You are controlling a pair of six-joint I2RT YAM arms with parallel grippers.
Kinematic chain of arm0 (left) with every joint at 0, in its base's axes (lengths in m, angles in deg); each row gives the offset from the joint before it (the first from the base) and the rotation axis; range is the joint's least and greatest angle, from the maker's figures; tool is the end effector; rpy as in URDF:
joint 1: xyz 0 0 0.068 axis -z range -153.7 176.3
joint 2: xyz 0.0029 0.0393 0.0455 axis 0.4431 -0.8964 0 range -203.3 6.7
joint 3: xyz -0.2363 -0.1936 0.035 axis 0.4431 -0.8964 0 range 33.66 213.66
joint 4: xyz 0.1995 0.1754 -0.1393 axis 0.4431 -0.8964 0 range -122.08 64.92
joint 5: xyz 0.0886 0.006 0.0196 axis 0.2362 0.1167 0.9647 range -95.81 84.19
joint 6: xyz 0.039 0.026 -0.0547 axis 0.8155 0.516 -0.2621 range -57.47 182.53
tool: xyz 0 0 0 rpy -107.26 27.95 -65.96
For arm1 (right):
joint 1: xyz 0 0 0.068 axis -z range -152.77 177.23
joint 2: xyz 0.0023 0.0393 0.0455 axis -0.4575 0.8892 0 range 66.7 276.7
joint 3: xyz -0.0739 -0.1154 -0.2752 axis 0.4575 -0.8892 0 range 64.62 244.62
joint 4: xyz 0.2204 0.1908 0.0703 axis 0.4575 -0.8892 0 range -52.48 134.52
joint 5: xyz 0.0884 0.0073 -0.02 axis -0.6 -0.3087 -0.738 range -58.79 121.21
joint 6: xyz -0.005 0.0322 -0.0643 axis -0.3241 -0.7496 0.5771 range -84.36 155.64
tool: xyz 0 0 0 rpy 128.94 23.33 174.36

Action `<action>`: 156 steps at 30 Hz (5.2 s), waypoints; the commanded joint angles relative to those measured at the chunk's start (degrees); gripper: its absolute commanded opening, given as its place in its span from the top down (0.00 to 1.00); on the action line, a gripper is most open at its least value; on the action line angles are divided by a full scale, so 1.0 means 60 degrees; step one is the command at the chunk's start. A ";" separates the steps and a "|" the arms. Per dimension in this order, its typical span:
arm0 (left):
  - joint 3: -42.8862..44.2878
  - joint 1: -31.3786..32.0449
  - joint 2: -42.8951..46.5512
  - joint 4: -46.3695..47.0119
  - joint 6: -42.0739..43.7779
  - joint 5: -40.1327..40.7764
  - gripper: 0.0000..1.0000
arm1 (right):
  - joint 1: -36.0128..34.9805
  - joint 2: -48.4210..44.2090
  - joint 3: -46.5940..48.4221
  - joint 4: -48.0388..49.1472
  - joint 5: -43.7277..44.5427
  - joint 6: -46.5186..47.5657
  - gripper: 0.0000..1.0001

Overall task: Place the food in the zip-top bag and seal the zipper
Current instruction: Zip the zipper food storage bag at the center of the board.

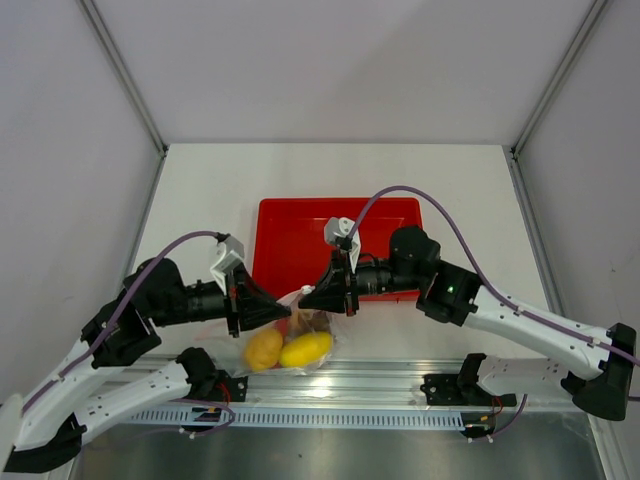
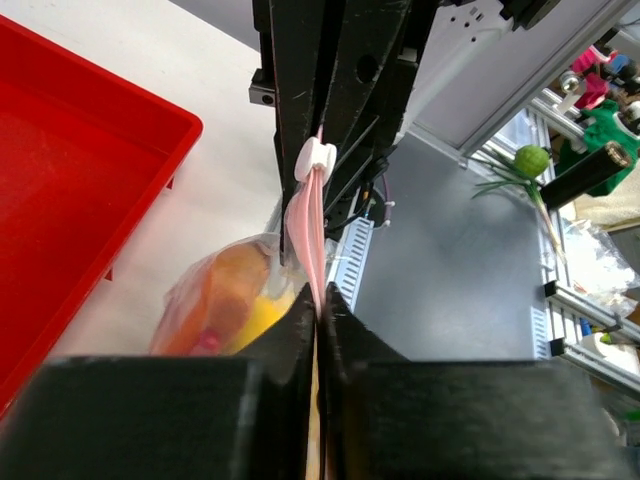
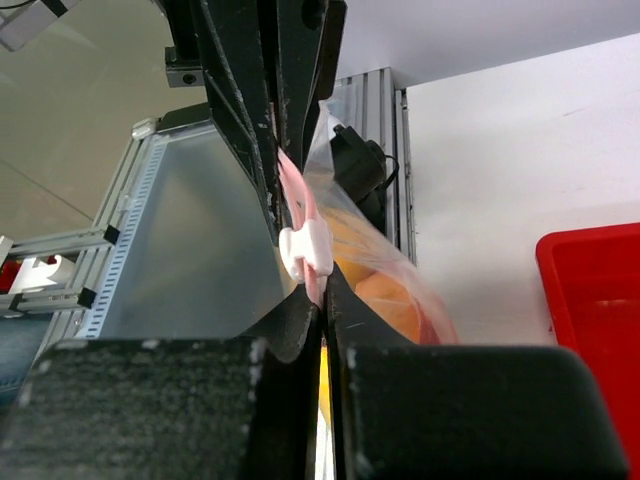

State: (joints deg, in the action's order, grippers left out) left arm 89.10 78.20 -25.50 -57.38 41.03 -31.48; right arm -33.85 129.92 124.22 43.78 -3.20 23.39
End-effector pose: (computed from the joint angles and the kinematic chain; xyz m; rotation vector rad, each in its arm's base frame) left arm 0.0608 -0.1193 0.4210 0.8414 1.7099 -1.2956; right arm 0.1140 0.2759 0.4135 -1.2007 1.4095 1.4269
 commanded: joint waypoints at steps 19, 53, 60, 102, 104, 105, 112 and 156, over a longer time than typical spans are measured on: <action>0.1454 0.0051 -0.1649 0.0958 0.1297 0.0558 0.52 | 0.0087 0.0318 0.0204 0.0738 -0.0051 -0.1356 1.00; 0.0852 0.0051 -0.1531 0.0827 0.1283 0.0073 0.96 | 0.0248 0.0098 0.0102 0.0839 -0.0065 -0.1942 1.00; 0.0809 0.0051 -0.1517 0.0593 0.1107 0.0221 0.99 | 0.0248 -0.0253 -0.0541 0.1921 0.0769 -0.2673 1.00; 0.1351 0.0051 -0.1619 0.0153 0.0800 0.0280 0.99 | 0.0600 0.0361 0.0644 -0.0727 -0.1251 -0.0830 0.65; 0.1351 0.0051 -0.1649 0.0153 0.0800 0.0250 1.00 | 0.0629 0.0420 0.0688 -0.0917 -0.1542 -0.0494 0.61; 0.1336 0.0051 -0.1678 0.0153 0.0785 0.0236 0.99 | 0.0629 0.0449 0.0688 -0.0918 -0.1704 -0.0420 0.61; 0.1278 0.0051 -0.1737 0.0226 0.0726 0.0148 0.99 | 0.0688 0.0874 0.0659 -0.0509 -0.2408 -0.0258 0.63; 0.0955 0.0037 -0.1224 -0.0917 0.1019 0.0602 0.99 | 0.1332 -0.0020 0.0774 -0.1444 -0.1527 0.0487 0.51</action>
State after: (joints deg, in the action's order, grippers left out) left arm 93.05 78.31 -32.37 -62.99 46.56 -25.51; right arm -26.55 128.37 124.15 40.83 -6.06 17.94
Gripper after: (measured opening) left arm 0.037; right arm 0.477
